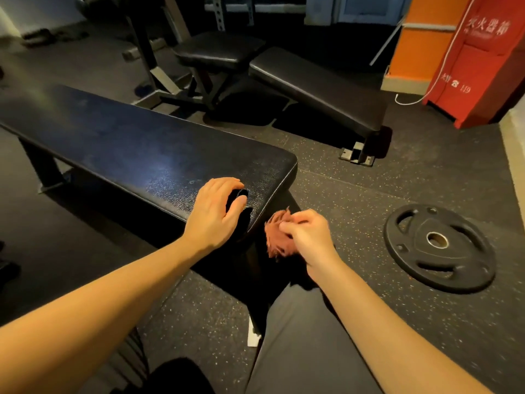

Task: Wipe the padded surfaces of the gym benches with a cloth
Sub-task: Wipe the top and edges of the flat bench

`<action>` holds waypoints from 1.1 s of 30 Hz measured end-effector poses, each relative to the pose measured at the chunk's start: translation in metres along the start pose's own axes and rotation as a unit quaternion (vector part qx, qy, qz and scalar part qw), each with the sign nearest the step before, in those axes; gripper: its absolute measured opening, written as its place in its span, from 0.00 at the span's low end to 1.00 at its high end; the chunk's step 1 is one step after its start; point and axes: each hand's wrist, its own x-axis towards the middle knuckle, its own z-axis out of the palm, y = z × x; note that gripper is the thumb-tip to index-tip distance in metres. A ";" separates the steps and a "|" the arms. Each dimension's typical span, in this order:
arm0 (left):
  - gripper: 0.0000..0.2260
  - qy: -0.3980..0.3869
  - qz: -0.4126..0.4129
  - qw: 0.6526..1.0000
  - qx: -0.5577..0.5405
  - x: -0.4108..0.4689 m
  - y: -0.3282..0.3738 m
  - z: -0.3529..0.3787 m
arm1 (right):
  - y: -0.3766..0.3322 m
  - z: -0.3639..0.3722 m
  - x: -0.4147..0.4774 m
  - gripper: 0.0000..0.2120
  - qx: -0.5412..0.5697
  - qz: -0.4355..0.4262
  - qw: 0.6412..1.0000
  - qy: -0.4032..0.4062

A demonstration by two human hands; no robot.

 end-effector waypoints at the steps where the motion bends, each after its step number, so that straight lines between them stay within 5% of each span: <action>1: 0.15 0.007 -0.005 1.000 -0.014 0.000 0.000 0.000 | -0.003 0.008 0.000 0.06 0.018 0.008 1.000 0.015; 8: 0.14 0.083 -0.086 0.993 0.001 -0.018 -0.029 -0.029 | 0.022 0.047 -0.042 0.11 0.065 0.016 0.998 -0.003; 11: 0.25 0.082 -0.158 0.978 0.107 -0.047 -0.046 -0.036 | 0.016 0.048 -0.058 0.12 0.080 0.026 0.995 -0.056; 14: 0.40 0.063 -0.263 0.959 0.081 -0.064 -0.047 -0.029 | 0.010 0.058 -0.081 0.09 0.043 0.017 0.990 -0.133; 17: 0.47 0.053 -0.290 0.954 0.047 -0.066 -0.049 -0.021 | -0.006 0.061 -0.081 0.08 -0.007 -0.096 0.991 -0.091; 20: 0.45 0.066 -0.290 0.954 0.017 -0.067 -0.051 -0.018 | -0.026 0.057 -0.060 0.09 -0.063 -0.202 0.977 -0.001; 24: 0.43 0.077 -0.266 0.961 -0.015 -0.072 -0.058 -0.016 | -0.030 0.067 -0.059 0.08 -0.185 -0.264 0.947 -0.004; 28: 0.38 0.043 -0.219 0.974 -0.037 -0.080 -0.080 -0.029 | -0.042 0.109 -0.058 0.08 -0.213 -0.244 0.939 -0.115; 33: 0.23 0.056 -0.182 0.970 -0.150 -0.080 -0.111 -0.089 | -0.063 0.149 -0.042 0.09 -0.156 -0.162 0.970 -0.092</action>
